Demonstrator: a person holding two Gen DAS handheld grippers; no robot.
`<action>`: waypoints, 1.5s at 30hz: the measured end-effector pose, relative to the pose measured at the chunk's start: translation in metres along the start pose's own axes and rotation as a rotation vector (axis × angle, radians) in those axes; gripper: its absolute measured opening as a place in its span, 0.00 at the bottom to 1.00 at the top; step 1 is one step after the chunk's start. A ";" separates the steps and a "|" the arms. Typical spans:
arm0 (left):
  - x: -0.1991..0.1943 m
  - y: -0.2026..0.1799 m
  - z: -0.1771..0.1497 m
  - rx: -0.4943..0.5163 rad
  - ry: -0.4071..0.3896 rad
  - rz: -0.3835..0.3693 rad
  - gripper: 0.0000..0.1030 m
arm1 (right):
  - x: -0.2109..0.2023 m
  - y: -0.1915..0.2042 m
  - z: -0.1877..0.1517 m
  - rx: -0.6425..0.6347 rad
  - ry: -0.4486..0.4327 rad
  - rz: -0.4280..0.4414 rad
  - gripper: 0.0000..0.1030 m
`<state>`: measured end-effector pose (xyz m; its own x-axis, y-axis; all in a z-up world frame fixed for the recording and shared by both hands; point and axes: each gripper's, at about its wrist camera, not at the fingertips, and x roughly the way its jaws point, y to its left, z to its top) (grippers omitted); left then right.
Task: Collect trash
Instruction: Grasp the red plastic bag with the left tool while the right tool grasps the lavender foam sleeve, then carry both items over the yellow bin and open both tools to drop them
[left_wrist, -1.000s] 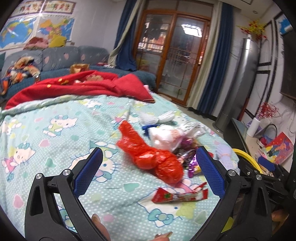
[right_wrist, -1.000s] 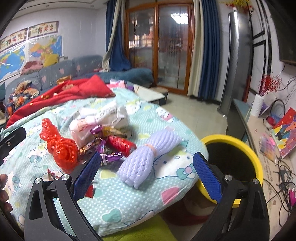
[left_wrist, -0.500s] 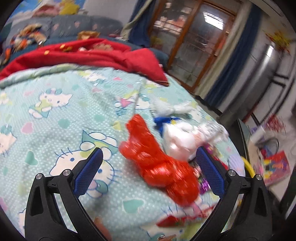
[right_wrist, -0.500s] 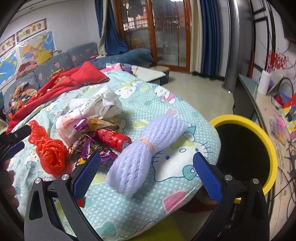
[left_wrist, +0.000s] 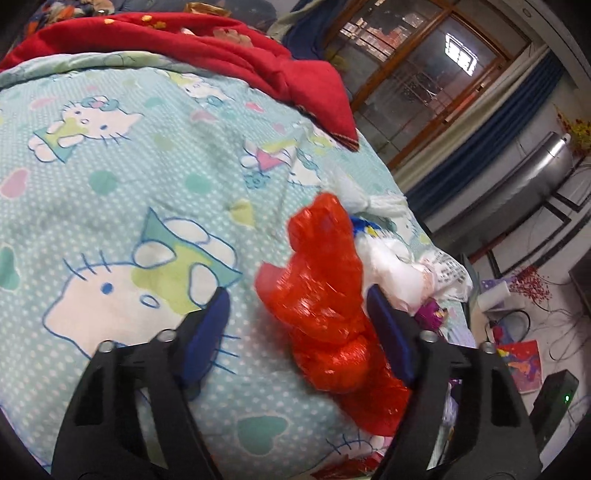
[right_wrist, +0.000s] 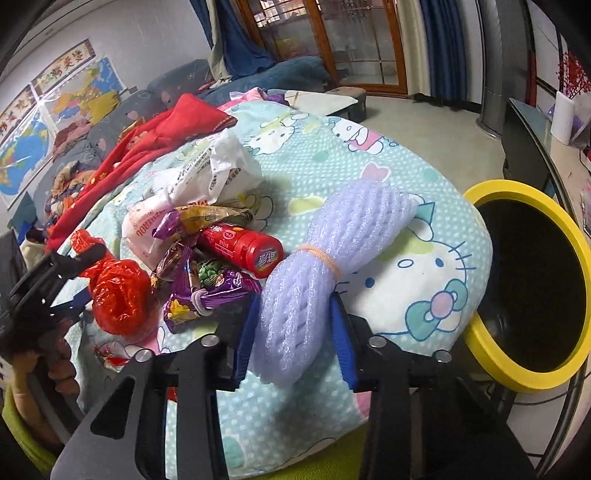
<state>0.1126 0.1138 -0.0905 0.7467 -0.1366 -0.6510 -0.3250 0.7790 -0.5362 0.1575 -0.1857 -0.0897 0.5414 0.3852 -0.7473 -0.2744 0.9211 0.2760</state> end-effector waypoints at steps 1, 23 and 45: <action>0.001 -0.001 -0.001 0.007 0.006 -0.010 0.50 | -0.002 -0.003 0.001 0.008 0.001 0.005 0.30; -0.066 -0.060 0.008 0.205 -0.173 -0.105 0.14 | -0.039 -0.034 0.025 0.035 -0.154 -0.064 0.28; -0.024 -0.195 -0.029 0.481 -0.097 -0.240 0.14 | -0.090 -0.103 0.047 0.085 -0.289 -0.180 0.28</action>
<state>0.1410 -0.0523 0.0142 0.8249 -0.3051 -0.4759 0.1459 0.9282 -0.3422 0.1747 -0.3125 -0.0223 0.7808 0.2051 -0.5901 -0.0935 0.9723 0.2142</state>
